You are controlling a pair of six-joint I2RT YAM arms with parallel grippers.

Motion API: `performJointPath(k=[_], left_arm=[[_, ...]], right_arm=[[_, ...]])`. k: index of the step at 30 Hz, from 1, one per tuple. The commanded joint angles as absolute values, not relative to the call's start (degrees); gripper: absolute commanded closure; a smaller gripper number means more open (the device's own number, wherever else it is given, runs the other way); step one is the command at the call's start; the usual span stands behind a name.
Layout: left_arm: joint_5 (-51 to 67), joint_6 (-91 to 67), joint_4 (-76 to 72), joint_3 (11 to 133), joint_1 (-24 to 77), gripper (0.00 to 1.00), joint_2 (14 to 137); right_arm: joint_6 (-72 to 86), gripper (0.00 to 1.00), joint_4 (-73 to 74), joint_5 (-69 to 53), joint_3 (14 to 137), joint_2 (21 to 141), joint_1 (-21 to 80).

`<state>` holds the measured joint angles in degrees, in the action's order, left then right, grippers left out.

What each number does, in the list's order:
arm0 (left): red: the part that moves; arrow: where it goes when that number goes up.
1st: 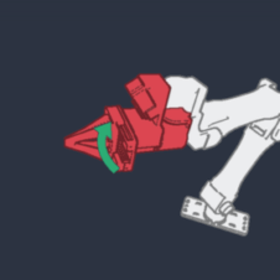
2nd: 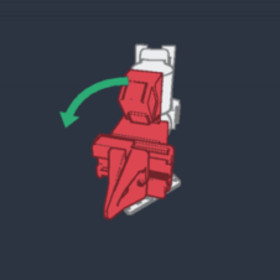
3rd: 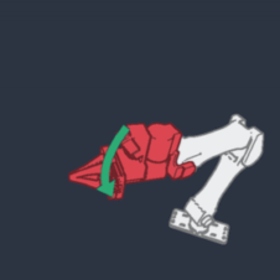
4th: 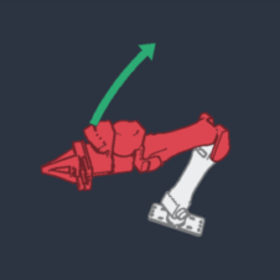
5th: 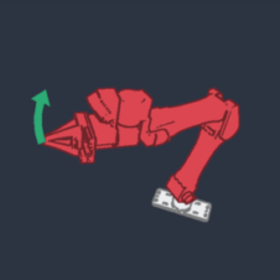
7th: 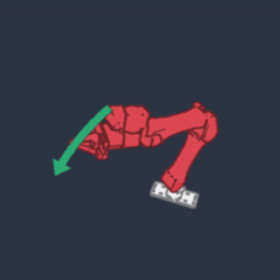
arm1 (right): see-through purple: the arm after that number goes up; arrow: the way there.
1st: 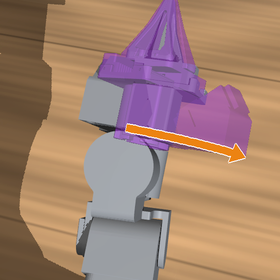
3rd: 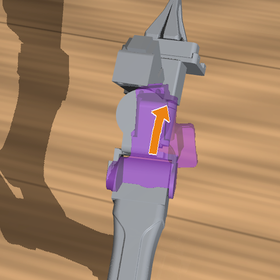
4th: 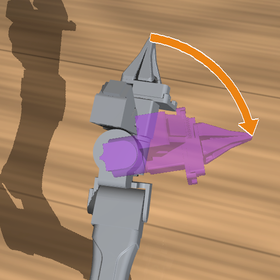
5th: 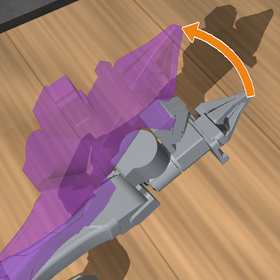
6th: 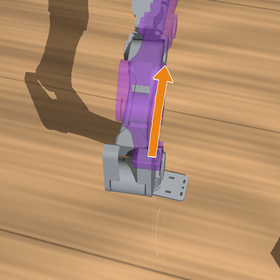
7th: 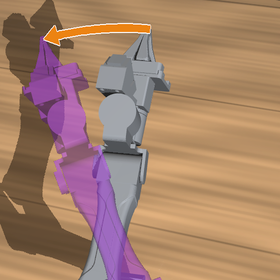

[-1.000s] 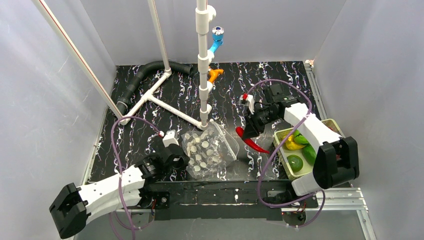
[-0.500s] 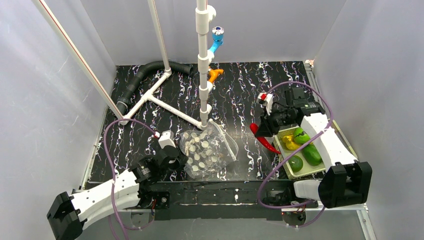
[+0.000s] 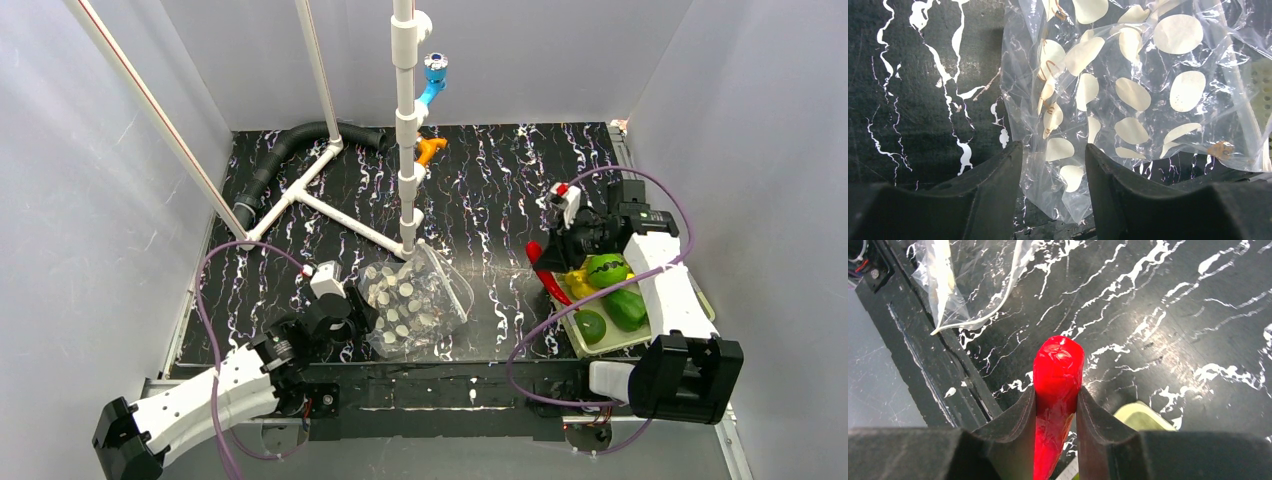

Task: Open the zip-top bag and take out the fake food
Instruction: Place the fake vegetable in the bin.

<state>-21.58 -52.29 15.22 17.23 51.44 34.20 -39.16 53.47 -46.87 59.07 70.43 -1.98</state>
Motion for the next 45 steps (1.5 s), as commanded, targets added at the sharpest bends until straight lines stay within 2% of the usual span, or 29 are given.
performJointPath(k=[1, 11, 20, 28, 32, 39, 45], left_arm=[[-24.3, -51.2, 18.2, 17.4, 51.1, 0.49, 31.7], [-25.9, -50.9, 21.7, 18.1, 51.2, 0.29, 27.6], [-26.7, -50.2, 24.6, 19.1, 51.1, 0.14, 24.7], [-26.1, -49.5, 24.5, 19.3, 51.1, 0.13, 23.9], [-25.9, -49.4, 24.6, 19.4, 51.1, 0.12, 23.8], [-25.9, -49.4, 24.5, 19.7, 51.1, 0.12, 23.9], [-25.3, -49.2, 24.5, 20.2, 51.1, 0.12, 24.0]], right_arm=[[-40.0, 0.97, 54.4, -48.8, 59.1, 68.5, -5.7], [-39.4, 0.97, 53.4, -46.5, 57.6, 66.9, -9.8], [-37.4, 0.97, 50.8, -38.0, 55.8, 63.3, -13.6], [-35.3, 0.95, 48.2, -29.4, 53.7, 62.7, -18.4], [-38.9, 0.93, 50.8, -31.1, 53.5, 62.2, -20.0], [-49.8, 0.85, 57.1, -31.0, 51.3, 63.3, -20.0], [-52.4, 0.72, 58.4, -30.6, 48.7, 63.9, -20.0]])
